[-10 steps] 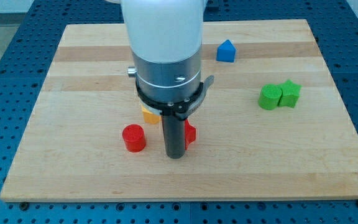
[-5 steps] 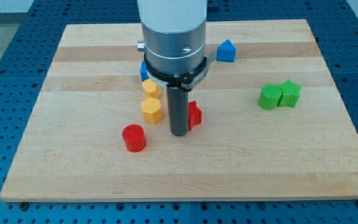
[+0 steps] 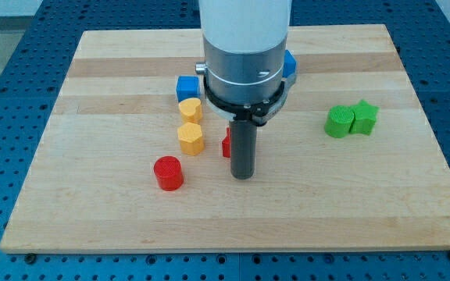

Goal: Slide red star right side of the yellow hexagon

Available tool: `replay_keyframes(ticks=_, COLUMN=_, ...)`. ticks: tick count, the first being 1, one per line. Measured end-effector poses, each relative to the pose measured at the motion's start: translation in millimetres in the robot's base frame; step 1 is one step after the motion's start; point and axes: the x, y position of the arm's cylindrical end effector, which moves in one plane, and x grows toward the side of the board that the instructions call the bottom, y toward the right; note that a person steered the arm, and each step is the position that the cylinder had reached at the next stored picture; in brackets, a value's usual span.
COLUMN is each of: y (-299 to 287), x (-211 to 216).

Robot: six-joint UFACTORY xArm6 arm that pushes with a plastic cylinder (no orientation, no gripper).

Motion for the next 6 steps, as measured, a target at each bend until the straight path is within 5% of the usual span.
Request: replay_keyframes(ticks=6, y=0.0, x=-18.6)
